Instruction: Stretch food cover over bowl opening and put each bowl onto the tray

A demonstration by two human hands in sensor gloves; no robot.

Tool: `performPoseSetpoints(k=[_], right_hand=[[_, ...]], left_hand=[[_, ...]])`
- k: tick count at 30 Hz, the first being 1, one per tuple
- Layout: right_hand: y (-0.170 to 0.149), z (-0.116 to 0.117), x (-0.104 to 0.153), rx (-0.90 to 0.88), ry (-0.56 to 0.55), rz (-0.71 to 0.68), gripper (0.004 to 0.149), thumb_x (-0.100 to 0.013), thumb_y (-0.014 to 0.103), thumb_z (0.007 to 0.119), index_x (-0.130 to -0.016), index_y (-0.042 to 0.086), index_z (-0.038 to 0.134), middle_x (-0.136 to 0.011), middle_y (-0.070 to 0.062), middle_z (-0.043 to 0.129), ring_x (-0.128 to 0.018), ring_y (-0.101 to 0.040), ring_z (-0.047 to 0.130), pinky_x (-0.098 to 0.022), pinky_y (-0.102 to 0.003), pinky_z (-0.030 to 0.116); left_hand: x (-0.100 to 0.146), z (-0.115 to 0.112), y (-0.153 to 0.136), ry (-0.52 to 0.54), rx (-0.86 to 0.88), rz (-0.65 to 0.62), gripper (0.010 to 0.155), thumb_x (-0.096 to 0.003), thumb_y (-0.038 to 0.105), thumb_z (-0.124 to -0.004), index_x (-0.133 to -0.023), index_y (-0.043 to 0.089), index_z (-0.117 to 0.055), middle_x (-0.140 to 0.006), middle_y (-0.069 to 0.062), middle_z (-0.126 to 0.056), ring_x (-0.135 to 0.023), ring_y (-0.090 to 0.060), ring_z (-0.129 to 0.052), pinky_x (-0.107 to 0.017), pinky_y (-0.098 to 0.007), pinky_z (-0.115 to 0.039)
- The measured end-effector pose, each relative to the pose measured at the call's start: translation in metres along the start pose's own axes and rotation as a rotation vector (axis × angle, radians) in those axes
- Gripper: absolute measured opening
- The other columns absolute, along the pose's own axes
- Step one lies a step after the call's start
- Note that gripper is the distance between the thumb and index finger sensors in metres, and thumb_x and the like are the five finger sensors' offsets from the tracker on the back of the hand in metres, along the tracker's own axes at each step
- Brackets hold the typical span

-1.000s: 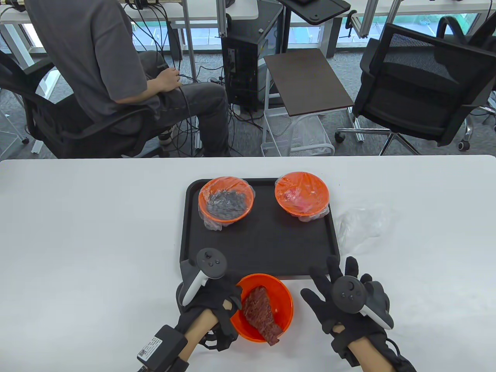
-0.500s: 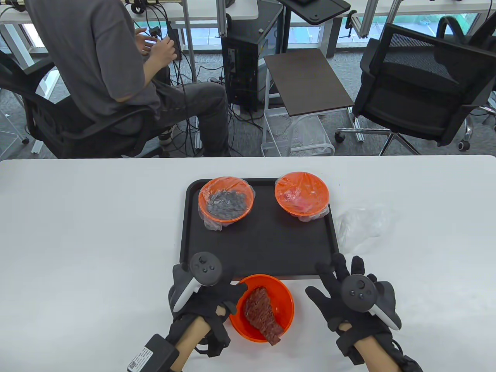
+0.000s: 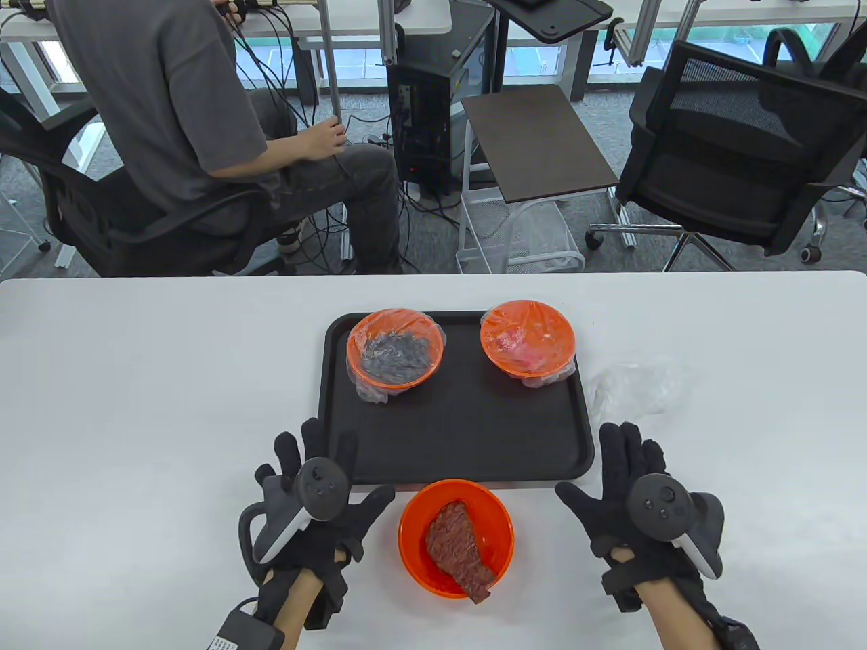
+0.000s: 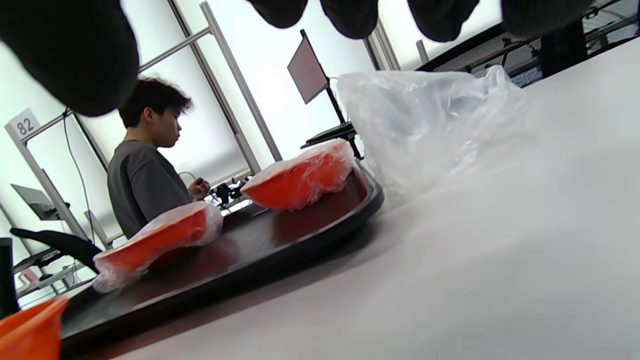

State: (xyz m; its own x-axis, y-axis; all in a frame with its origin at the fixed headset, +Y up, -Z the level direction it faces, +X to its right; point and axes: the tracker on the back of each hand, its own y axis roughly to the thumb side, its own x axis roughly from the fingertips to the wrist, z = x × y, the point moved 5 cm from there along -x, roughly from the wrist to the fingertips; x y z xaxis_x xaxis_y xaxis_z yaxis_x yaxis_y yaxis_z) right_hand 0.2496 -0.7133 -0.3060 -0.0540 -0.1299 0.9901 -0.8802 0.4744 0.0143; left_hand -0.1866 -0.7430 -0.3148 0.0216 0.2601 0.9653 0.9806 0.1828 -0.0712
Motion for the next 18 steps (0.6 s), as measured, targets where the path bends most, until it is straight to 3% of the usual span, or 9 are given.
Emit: performPoseSetpoints(k=[6,13,18], right_hand=[[-0.024,-0.012,-0.029,0.014,-0.091,0.140,0.108,-0.042,0.063,0.091,-0.114,0.015,0.026,-0.117,-0.024,0.029,-0.097,-0.069,0.045,-0.053,-0.083,0.059],[-0.030,0.004,-0.075,0.056,-0.066,0.256,0.110,-0.041,0.057,0.095,-0.112,0.024,0.018,-0.118,-0.019,0.023,-0.103,-0.060,0.033,-0.068,-0.070,0.046],[-0.033,0.016,-0.098,0.083,-0.056,0.359,0.100,-0.043,0.049,0.096,-0.113,0.031,0.027,-0.120,-0.011,0.030,-0.107,-0.051,0.035,-0.073,-0.066,0.041]], left_hand=[[-0.003,-0.008,0.001,0.002,-0.034,0.026,0.096,-0.0395,0.092,-0.052,-0.113,0.050,-0.006,-0.121,0.003,0.011,-0.112,-0.040,0.011,-0.074,-0.069,-0.004],[-0.003,-0.006,-0.001,0.007,-0.009,0.034,0.095,-0.0405,0.090,-0.052,-0.112,0.049,-0.005,-0.121,0.004,0.012,-0.112,-0.039,0.013,-0.073,-0.069,-0.002],[-0.003,-0.005,-0.010,0.012,-0.007,0.050,0.094,-0.0408,0.090,-0.052,-0.112,0.049,-0.006,-0.121,0.004,0.012,-0.112,-0.038,0.013,-0.073,-0.069,-0.001]])
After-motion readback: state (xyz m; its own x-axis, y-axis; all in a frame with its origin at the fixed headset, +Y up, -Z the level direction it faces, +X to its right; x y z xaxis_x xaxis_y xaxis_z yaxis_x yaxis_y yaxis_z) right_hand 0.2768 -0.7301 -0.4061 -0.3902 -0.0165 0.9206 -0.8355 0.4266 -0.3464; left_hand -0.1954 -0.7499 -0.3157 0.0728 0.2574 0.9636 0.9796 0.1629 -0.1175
